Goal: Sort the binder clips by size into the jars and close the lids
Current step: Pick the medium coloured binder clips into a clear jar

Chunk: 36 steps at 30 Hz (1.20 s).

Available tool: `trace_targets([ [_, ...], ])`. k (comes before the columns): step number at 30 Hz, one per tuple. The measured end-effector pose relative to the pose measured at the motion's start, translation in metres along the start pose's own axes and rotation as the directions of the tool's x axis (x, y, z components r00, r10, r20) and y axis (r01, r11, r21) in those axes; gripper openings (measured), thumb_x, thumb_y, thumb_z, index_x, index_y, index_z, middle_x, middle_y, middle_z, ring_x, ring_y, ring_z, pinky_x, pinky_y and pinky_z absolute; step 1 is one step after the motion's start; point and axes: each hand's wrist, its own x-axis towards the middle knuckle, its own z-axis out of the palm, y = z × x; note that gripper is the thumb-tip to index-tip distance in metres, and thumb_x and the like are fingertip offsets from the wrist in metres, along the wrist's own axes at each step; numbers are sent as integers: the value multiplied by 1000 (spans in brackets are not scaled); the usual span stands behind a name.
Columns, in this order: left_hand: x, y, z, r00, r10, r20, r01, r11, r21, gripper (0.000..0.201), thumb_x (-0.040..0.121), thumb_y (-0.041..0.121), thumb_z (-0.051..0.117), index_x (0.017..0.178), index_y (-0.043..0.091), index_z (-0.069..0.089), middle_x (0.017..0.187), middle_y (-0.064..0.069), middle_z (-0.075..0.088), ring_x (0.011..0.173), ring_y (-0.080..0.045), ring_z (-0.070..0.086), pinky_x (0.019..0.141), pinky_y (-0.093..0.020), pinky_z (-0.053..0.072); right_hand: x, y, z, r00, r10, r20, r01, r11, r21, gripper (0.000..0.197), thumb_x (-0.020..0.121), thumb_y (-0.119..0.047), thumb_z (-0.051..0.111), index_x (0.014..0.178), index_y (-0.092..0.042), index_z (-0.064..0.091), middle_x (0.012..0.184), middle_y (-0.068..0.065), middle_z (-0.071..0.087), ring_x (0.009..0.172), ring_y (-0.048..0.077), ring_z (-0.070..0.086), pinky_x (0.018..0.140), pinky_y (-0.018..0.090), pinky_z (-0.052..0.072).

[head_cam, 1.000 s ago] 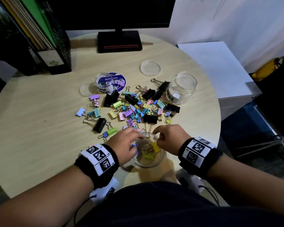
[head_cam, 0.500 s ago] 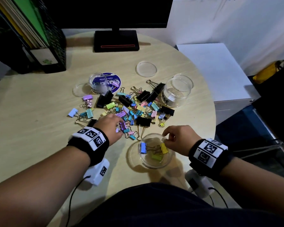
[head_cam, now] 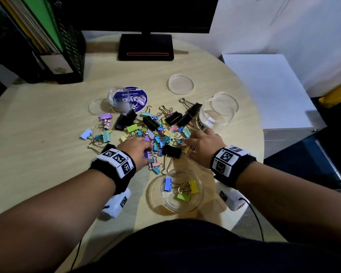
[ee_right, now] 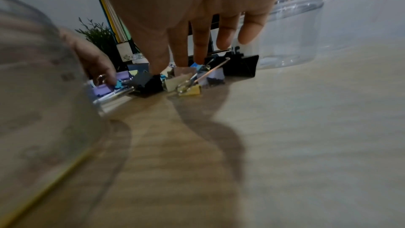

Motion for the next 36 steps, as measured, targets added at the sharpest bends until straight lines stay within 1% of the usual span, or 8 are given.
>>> trace_targets([
  [9,-6,-8,3,1000,-14,-9,13,999,-51,30,88,36,59,114,21,60,118,5,57,105,-14,51,95,-30,42,11,3,1,1000,0,-26,0,1000,-4,34,82,-55,54,107,-33,57,106,-6,62,104,22,46,89,37,37],
  [14,-12,-11,1,999,-45,23,46,997,-64,26,91,32,56,114,21,59,116,4,58,101,-14,53,86,-26,41,12,1,-2,999,-6,-41,8,999,47,16,83,-43,55,92,-30,58,99,-7,64,99,19,45,86,36,35],
  [18,-23,-1,-10,997,-48,-61,38,985,-166,24,90,35,57,110,24,60,111,7,58,91,-11,54,80,-23,42,3,4,-9,987,-12,-162,43,982,186,16,79,-37,60,89,-24,62,90,-6,64,92,21,48,82,34,40],
  [21,-35,18,-20,994,5,-113,-37,960,-279,23,89,33,59,110,23,61,111,6,57,88,-12,53,81,-23,40,-16,7,-16,951,-140,-277,248,879,406,20,71,-40,57,80,-24,66,75,-11,60,78,19,52,71,30,43],
  [23,-40,28,-20,993,44,-113,-73,960,-269,25,89,33,59,111,23,61,116,6,57,98,-13,53,86,-22,37,-33,6,-20,930,-276,-241,359,821,445,19,68,-43,56,76,-29,64,75,-15,61,77,18,52,71,34,47],
  [31,-43,35,-9,999,30,-44,-40,970,-242,25,89,37,57,112,27,59,120,8,57,106,-13,49,90,-26,39,-60,-9,1,864,-490,-114,503,837,216,26,68,-51,51,79,-32,66,86,-14,66,78,16,51,70,36,49],
  [33,-46,36,-11,998,46,-51,-57,969,-240,25,88,38,57,111,28,60,118,9,58,105,-12,49,88,-26,39,-60,-6,4,863,-464,-198,502,829,247,25,71,-50,54,77,-29,67,85,-9,67,76,19,54,71,34,49],
  [36,-52,41,-14,992,91,-86,-110,958,-264,21,86,37,60,105,28,62,112,11,58,104,-12,50,90,-28,43,-51,6,3,921,-231,-313,351,840,413,24,75,-45,59,78,-22,68,84,-2,66,82,20,56,76,32,47],
])
